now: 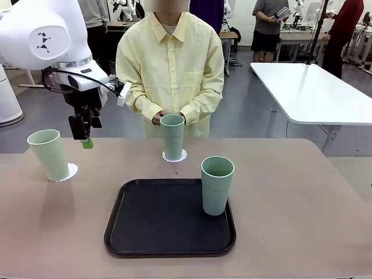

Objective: Place coasters on the table and set cups on them.
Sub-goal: Take one Reusable plastic cup from the Flat Tray and place it on a coaster set by the human.

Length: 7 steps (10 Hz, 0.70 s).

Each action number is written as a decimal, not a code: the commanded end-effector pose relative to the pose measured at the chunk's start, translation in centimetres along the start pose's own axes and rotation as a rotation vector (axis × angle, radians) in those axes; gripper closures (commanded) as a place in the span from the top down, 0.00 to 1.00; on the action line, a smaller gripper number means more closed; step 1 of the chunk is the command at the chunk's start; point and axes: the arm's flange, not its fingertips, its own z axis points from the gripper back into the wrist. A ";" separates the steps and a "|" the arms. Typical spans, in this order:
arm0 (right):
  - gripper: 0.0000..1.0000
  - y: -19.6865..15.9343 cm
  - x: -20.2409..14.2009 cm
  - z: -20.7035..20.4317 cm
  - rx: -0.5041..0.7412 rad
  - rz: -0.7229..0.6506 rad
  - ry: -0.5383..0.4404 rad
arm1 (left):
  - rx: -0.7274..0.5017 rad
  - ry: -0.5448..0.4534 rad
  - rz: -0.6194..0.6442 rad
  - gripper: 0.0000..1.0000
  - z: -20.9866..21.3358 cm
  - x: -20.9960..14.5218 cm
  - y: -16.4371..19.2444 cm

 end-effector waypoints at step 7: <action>1.00 0.0 0.0 0.0 0.012 0.001 -0.005 | -0.022 -0.039 0.706 1.00 4.1 -7.1 -5.4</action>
